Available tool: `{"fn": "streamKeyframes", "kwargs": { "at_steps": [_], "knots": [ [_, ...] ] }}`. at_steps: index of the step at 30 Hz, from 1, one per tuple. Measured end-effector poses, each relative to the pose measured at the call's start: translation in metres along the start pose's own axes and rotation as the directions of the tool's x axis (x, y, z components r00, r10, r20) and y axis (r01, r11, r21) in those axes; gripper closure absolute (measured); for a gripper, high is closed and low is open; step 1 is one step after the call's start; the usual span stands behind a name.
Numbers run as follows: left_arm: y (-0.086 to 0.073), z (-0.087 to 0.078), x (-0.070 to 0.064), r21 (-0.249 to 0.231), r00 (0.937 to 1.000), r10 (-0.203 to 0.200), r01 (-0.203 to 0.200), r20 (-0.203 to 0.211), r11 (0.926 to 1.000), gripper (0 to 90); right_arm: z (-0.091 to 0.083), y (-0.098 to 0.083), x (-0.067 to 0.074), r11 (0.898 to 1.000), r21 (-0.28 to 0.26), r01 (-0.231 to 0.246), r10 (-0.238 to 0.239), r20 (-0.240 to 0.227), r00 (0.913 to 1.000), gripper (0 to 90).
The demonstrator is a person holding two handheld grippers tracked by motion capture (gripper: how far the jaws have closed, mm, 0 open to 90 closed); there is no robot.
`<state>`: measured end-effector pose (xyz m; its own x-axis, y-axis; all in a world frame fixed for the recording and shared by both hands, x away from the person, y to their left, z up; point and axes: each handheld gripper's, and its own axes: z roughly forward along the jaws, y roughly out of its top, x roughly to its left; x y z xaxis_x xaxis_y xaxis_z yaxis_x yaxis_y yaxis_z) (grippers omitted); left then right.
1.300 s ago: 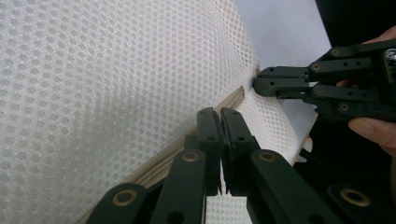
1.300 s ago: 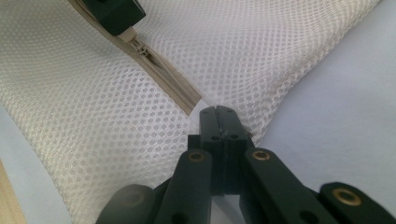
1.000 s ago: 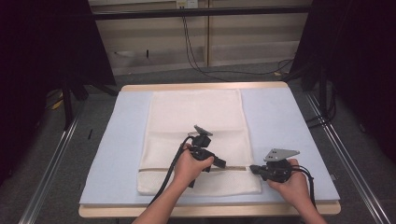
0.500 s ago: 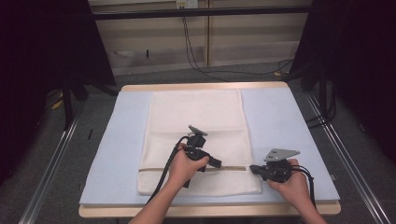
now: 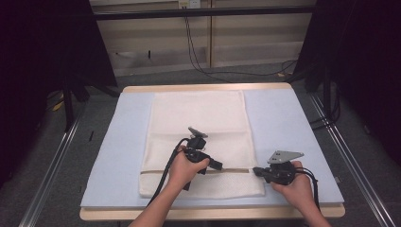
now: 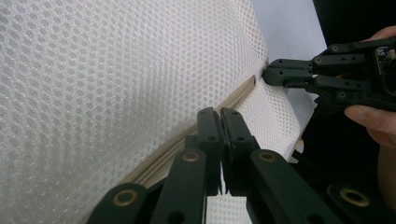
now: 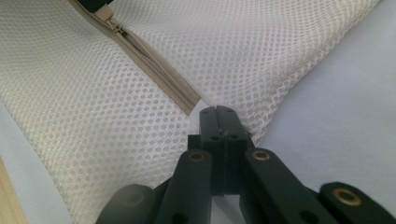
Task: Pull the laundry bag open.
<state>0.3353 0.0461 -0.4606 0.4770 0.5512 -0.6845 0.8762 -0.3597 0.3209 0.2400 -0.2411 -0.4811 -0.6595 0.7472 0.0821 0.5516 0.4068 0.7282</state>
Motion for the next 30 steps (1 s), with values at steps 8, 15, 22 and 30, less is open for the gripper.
{"fn": "streamKeyframes", "kwargs": {
  "at_steps": [8,15,22,30],
  "knots": [
    [-0.003,-0.004,0.007,0.000,1.0000,-0.007,0.007,-0.004,1.0000,87.6,0.000,0.000,0.000,1.000,-0.001,0.000,0.000,0.000,1.0000,90.0],
    [-0.007,-0.007,0.009,-0.015,0.9998,-0.012,0.012,0.016,0.9998,87.6,0.000,0.000,0.000,1.000,0.002,0.002,-0.002,-0.002,1.0000,90.0],
    [-0.011,-0.007,0.013,-0.026,1.0000,-0.006,0.006,0.004,0.9997,87.6,0.000,0.000,0.000,1.000,0.001,0.002,-0.002,0.000,1.0000,90.0],
    [-0.013,-0.016,0.020,-0.035,0.9998,-0.018,0.018,-0.001,0.9992,87.6,0.000,0.000,0.000,1.000,0.003,0.001,-0.001,-0.002,1.0000,90.0]
  ]
}}
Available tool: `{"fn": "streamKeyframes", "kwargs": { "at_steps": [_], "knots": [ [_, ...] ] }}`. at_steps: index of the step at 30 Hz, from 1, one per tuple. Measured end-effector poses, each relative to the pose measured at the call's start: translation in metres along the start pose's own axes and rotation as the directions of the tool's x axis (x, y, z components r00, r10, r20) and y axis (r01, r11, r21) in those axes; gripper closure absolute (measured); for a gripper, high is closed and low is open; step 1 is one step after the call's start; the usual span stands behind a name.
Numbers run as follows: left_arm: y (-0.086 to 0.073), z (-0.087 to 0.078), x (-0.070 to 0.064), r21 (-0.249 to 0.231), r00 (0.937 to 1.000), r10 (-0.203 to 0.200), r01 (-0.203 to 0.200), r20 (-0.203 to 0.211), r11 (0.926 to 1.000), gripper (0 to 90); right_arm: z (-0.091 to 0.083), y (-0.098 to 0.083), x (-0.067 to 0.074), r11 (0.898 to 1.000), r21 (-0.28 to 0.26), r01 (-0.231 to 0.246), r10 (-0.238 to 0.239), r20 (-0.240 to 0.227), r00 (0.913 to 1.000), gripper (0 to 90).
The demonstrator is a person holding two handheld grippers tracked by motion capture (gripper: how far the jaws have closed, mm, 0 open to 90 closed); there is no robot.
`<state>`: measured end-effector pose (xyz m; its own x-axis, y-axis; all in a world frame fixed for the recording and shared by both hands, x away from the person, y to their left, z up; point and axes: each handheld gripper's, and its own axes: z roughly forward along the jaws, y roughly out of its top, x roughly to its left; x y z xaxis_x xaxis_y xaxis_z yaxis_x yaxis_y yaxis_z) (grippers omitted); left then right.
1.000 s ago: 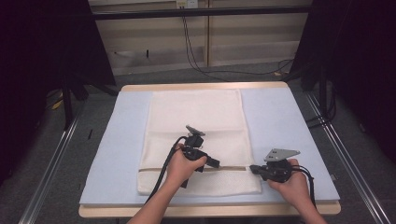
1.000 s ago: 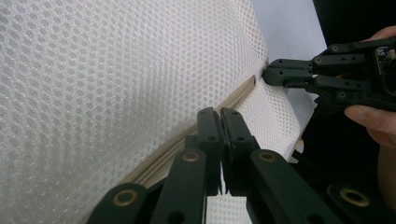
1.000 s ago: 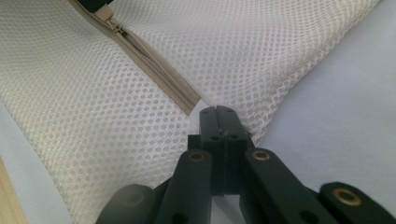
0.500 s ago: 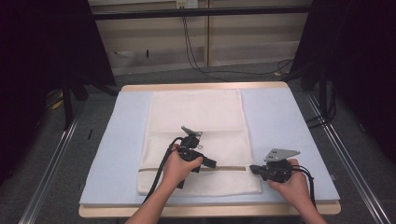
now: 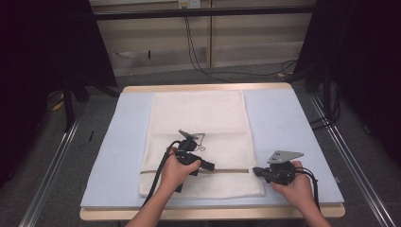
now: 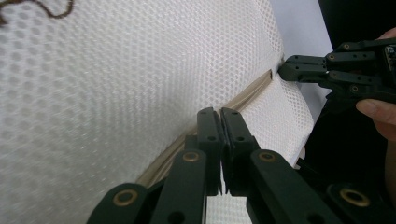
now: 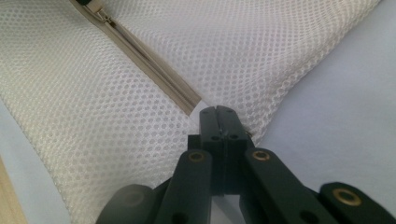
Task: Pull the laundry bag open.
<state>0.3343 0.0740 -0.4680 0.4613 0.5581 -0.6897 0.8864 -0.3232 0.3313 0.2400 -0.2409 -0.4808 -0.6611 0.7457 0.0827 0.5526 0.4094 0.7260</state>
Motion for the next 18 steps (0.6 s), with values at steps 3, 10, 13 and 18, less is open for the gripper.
{"fn": "streamKeyframes", "kwargs": {
  "at_steps": [3,10,13,18],
  "knots": [
    [-0.001,-0.002,0.001,-0.003,1.0000,-0.004,0.004,-0.003,1.0000,87.6,0.000,0.000,0.000,1.000,0.000,0.001,-0.001,0.000,1.0000,90.0],
    [-0.003,-0.005,0.005,-0.007,1.0000,0.001,-0.001,0.010,1.0000,87.6,0.000,0.000,-0.001,1.000,-0.003,0.001,-0.001,0.000,1.0000,90.0],
    [-0.005,-0.006,0.003,-0.011,0.9999,-0.003,0.003,0.011,0.9999,87.6,0.000,0.000,0.000,1.000,-0.003,0.001,-0.001,0.000,1.0000,90.0],
    [-0.007,-0.010,0.006,-0.016,1.0000,0.005,-0.005,-0.001,0.9999,87.6,0.000,0.000,0.000,1.000,-0.003,0.003,-0.003,0.001,1.0000,90.0]
  ]
}}
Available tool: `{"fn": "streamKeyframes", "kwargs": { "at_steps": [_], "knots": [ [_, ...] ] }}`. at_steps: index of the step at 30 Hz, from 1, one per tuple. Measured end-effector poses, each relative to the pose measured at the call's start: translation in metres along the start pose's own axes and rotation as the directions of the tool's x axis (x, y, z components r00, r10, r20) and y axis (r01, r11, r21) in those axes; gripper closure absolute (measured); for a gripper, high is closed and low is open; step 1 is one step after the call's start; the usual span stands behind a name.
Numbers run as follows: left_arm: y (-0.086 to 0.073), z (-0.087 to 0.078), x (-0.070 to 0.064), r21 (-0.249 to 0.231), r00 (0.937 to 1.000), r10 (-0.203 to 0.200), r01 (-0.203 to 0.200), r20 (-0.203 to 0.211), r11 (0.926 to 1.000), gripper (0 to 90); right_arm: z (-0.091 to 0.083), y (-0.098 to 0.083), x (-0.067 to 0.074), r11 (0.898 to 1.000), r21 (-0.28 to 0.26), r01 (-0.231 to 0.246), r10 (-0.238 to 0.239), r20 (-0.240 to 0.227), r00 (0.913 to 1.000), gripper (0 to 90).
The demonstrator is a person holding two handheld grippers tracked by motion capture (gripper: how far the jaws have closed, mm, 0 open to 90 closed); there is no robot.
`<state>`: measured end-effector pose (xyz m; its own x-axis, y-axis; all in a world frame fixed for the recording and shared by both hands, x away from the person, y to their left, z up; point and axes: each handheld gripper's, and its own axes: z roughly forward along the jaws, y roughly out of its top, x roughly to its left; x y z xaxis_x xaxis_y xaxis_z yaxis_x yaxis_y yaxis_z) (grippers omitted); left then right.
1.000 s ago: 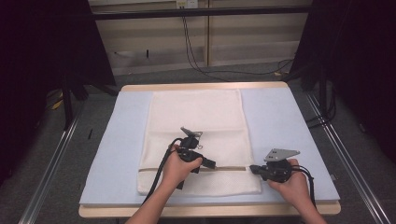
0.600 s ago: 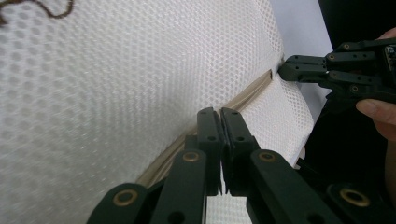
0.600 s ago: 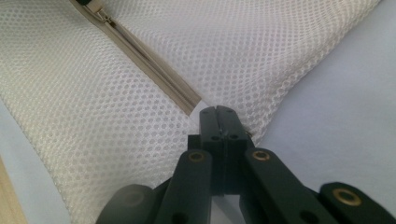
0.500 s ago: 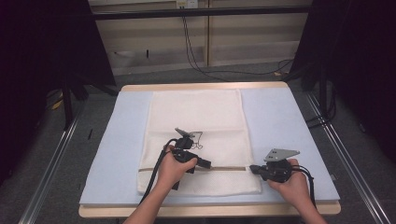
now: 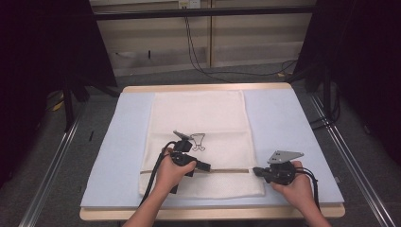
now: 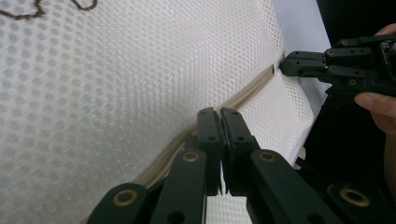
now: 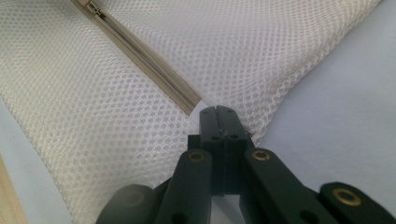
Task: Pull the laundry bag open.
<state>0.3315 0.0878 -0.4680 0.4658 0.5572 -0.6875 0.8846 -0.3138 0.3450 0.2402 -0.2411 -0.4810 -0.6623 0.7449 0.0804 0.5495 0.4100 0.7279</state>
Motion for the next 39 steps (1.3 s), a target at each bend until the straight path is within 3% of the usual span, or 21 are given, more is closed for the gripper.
{"fn": "streamKeyframes", "kwargs": {
  "at_steps": [6,7,11,14,25,26,28,31,33,34,38,39],
  "knots": [
    [-0.001,-0.006,0.004,-0.004,0.9996,-0.012,0.012,0.024,0.9999,87.6,0.000,0.000,0.000,1.000,0.001,-0.001,0.001,0.000,1.0000,90.0],
    [-0.001,-0.007,0.003,-0.007,0.9999,-0.009,0.009,0.007,0.9999,87.6,0.000,0.000,0.000,1.000,0.001,-0.001,0.001,0.000,1.0000,90.0],
    [-0.001,-0.010,0.004,-0.006,0.9997,-0.009,0.009,0.022,0.9999,87.6,0.000,0.000,0.000,1.000,0.000,0.000,0.000,-0.001,1.0000,90.0],
    [-0.001,-0.014,0.006,-0.016,1.0000,0.000,0.001,0.006,0.9999,87.6,0.000,0.000,0.000,1.000,0.001,0.000,0.000,0.000,1.0000,90.0],
    [-0.001,-0.018,0.007,-0.017,0.9993,-0.019,0.020,0.032,0.9997,87.4,0.000,0.000,0.000,1.000,0.000,0.000,0.000,0.000,1.0000,90.0],
    [-0.001,-0.019,0.008,-0.017,0.9999,-0.008,0.008,0.011,0.9998,87.5,0.000,0.000,0.000,1.000,-0.001,0.000,0.000,0.000,1.0000,90.0],
    [-0.001,-0.020,0.008,-0.019,0.9992,-0.020,0.021,0.034,0.9996,87.4,0.000,0.000,0.000,1.000,0.000,0.000,0.000,0.000,1.0000,90.0],
    [-0.001,-0.021,0.009,-0.015,0.9999,-0.010,0.011,0.013,0.9998,87.4,0.000,0.000,0.000,1.000,-0.001,0.001,-0.001,0.000,1.0000,90.0],
    [-0.001,-0.022,0.009,-0.017,0.9993,-0.020,0.020,0.031,0.9996,87.4,0.000,0.000,0.000,1.000,0.000,0.000,0.000,0.000,1.0000,90.0],
    [-0.001,-0.022,0.010,-0.016,0.9997,-0.017,0.017,0.017,0.9997,87.4,0.000,0.000,0.000,1.000,0.000,0.001,-0.001,0.000,1.0000,90.0],
    [-0.002,-0.026,0.012,-0.022,0.9988,-0.033,0.033,0.037,0.9992,87.4,0.000,0.000,0.000,1.000,-0.001,0.001,-0.001,-0.001,1.0000,90.0],
    [-0.002,-0.027,0.012,-0.019,0.9994,-0.026,0.027,0.023,0.9995,87.5,0.000,0.000,0.000,1.000,-0.001,0.001,-0.001,-0.001,1.0000,90.0]
  ]
}}
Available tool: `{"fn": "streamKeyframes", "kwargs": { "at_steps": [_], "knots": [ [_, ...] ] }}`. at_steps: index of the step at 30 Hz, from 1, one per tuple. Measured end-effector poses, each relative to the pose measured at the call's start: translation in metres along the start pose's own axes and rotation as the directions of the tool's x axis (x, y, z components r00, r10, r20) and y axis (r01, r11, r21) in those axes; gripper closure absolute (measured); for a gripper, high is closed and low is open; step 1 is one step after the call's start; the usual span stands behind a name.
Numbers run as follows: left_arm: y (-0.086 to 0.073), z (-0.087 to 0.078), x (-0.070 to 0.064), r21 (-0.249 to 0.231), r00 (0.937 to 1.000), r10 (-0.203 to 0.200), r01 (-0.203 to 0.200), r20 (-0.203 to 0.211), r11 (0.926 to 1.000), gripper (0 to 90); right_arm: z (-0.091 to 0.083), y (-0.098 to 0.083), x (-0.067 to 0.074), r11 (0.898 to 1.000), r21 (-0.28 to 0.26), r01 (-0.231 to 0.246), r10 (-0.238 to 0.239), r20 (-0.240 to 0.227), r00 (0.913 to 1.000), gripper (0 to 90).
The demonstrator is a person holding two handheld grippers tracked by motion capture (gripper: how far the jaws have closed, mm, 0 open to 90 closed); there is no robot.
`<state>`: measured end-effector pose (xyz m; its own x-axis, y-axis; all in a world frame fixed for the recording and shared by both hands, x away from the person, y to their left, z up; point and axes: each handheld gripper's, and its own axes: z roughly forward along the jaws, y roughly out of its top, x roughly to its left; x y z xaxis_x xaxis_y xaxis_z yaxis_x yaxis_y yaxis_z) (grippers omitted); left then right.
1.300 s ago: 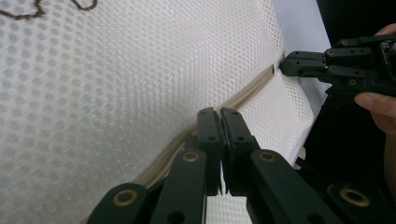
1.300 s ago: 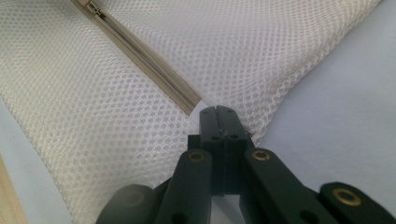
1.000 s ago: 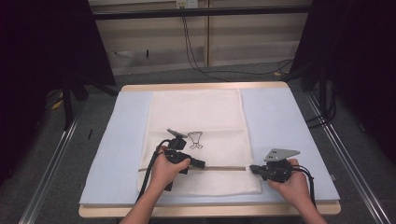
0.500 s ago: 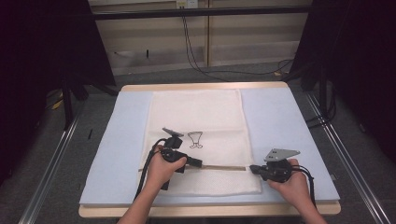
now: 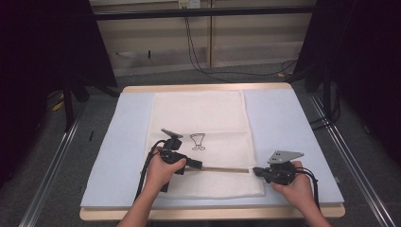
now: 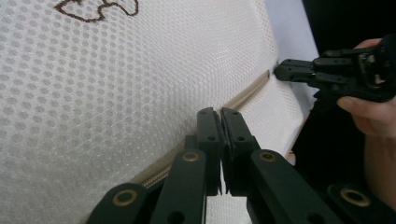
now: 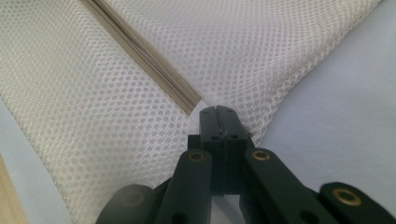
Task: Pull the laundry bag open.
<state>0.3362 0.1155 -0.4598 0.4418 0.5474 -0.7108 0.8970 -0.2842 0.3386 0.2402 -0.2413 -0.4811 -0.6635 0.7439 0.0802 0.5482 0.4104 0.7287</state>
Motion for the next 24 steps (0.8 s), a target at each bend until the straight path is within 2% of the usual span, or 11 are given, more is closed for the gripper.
{"fn": "streamKeyframes", "kwargs": {
  "at_steps": [6,10,11,17,19,21,24],
  "knots": [
    [0.000,0.000,0.001,-0.003,0.9999,-0.011,0.011,0.011,0.9999,87.5,0.000,0.000,0.000,1.000,0.000,0.000,0.000,0.000,1.0000,90.0],
    [-0.001,-0.003,0.004,0.002,0.9999,-0.005,0.005,-0.014,1.0000,87.4,0.000,0.000,0.000,1.000,0.001,0.000,0.000,0.000,1.0000,90.0],
    [-0.001,-0.004,0.004,-0.007,0.9997,-0.024,0.023,-0.003,0.9997,87.5,0.000,0.000,-0.001,1.000,0.000,-0.008,0.008,-0.006,0.9999,90.0],
    [-0.003,-0.011,0.008,-0.010,0.9997,-0.019,0.019,-0.014,0.9998,87.5,0.000,0.000,-0.001,1.000,-0.001,-0.010,0.010,-0.007,0.9999,90.0],
    [-0.003,-0.012,0.008,-0.015,0.9996,-0.029,0.029,-0.003,0.9995,87.4,0.000,0.000,-0.001,1.000,0.000,-0.011,0.011,-0.007,0.9999,90.0],
    [-0.003,-0.014,0.009,-0.011,0.9998,-0.012,0.012,-0.013,0.9999,87.4,0.000,0.000,-0.001,1.000,-0.001,-0.011,0.011,-0.007,0.9999,90.0],
    [-0.003,-0.014,0.008,-0.014,0.9997,-0.021,0.021,-0.010,0.9997,87.5,0.000,0.000,-0.001,1.000,-0.001,-0.011,0.011,-0.008,0.9999,90.0]
  ]
}}
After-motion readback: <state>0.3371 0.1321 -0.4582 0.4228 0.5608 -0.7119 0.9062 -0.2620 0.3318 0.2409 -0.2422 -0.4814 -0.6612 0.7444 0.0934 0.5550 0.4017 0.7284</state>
